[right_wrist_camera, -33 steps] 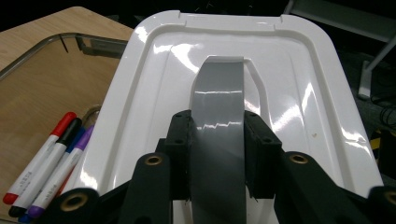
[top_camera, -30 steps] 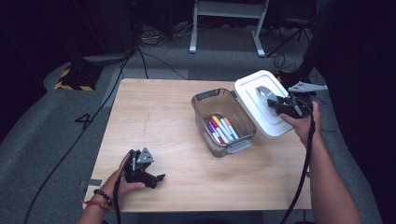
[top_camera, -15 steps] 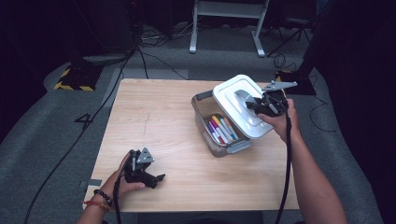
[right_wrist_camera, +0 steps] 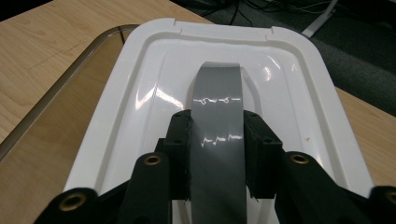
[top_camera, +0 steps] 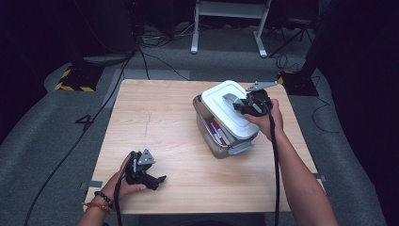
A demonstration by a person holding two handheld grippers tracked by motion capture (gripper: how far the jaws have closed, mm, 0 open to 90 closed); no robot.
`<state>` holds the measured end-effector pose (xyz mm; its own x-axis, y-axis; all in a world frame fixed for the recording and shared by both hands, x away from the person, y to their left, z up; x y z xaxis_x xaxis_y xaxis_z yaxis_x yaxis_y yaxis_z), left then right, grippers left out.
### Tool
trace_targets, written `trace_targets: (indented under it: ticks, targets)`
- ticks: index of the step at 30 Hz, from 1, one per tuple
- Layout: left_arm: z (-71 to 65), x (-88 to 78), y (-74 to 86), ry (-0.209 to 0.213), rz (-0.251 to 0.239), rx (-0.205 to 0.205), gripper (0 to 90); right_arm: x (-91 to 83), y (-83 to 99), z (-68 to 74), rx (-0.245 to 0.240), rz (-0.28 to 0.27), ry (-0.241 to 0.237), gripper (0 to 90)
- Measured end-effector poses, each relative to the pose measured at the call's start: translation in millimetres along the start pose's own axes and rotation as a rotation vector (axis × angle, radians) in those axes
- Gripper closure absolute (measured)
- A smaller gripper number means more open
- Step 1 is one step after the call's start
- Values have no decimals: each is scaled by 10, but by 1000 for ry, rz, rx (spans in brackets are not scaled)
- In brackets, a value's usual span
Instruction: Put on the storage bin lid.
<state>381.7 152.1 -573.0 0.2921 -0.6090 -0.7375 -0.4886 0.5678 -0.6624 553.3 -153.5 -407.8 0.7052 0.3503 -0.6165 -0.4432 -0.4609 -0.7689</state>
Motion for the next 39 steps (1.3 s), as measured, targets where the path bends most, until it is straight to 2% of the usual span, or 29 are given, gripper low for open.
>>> trace_targets:
  ticks: [9, 15, 18, 20, 22, 24, 27, 31, 39]
  targets:
    - [0, 0, 0, 0, 0, 0, 5, 73, -52, 163, -44, 8, 31, 653]
    - [-1, -4, 5, 0, 1, 0, 5, 82, -66, 304, -68, 19, 19, 509]
    - [-2, -4, 5, 1, 0, 0, 5, 36, -24, 290, -54, 38, -28, 454]
    - [-2, -4, 5, 1, 0, -1, 5, -11, 10, 240, -65, 49, -17, 437]
    - [-2, -4, 6, 1, 0, 0, 5, -48, 39, 232, -75, 58, -26, 435]
    - [-2, -4, 6, 0, 0, -1, 5, -77, 100, 227, -110, 82, -25, 425]
    - [-2, -5, 6, -1, 0, -1, 5, -150, 163, 238, -99, 80, -64, 454]
    - [-2, -4, 6, 0, 0, -2, 5, -251, 228, 272, -118, 79, -91, 468]
    - [-2, -4, 6, 0, -1, -2, 5, -382, 301, 492, -190, 77, -158, 535]
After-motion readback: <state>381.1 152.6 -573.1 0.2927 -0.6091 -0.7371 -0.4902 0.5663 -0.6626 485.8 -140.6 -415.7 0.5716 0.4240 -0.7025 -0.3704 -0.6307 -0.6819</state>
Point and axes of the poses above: each handheld gripper's, and its own axes: x roughly forward along the jaws, y roughly out of its underside, z roughly to its left, the point moved 9 cm from there along x, roughly forward along the jaws, and after that the axes turned 9 degrees about y, right-handed, at the moved point
